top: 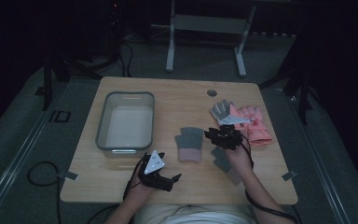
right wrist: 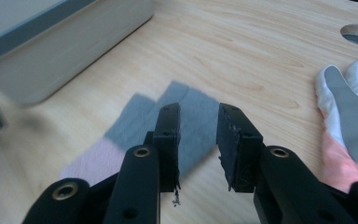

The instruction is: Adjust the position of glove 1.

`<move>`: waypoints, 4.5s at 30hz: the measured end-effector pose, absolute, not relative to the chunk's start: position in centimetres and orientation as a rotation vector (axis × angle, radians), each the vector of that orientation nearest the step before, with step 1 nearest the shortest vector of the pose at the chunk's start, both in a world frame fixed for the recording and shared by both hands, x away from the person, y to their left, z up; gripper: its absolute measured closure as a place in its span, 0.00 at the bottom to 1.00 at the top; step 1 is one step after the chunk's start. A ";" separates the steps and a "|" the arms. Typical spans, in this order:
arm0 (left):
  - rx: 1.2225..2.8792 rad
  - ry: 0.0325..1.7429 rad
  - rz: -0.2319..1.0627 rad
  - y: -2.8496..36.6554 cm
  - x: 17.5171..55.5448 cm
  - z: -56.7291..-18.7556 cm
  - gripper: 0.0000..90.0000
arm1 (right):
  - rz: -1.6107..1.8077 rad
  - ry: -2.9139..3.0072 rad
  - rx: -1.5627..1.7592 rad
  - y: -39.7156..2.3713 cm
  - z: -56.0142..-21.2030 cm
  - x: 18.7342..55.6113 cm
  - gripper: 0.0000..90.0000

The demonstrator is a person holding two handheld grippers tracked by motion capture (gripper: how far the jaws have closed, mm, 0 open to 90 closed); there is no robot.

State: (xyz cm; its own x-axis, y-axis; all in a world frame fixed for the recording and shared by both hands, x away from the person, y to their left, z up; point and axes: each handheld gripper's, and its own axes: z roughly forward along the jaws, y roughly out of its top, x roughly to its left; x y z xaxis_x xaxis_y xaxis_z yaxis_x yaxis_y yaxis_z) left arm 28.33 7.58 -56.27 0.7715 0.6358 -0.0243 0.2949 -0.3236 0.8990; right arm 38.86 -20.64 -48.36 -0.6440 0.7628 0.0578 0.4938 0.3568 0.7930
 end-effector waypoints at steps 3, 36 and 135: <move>1.921 0.709 0.412 7.6 28.3 -56.3 0.00 | 1.167 2.376 1.025 -22.9 -48.4 37.9 0.77; 1.923 0.710 0.410 7.5 28.3 -56.3 0.00 | 0.911 2.560 1.026 -28.6 -53.8 35.6 0.94; 1.923 0.701 0.428 7.4 28.2 -56.3 0.00 | 0.910 2.232 1.244 -27.5 -47.8 32.1 0.95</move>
State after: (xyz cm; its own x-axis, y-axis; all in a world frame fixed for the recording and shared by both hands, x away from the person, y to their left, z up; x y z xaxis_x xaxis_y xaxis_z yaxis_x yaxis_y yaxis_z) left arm 28.22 7.43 -56.28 0.7688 0.6394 -0.0091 0.2841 -0.3288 0.9007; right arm 32.07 -27.53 -47.79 -0.5073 0.8604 -0.0488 0.5811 0.3834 0.7179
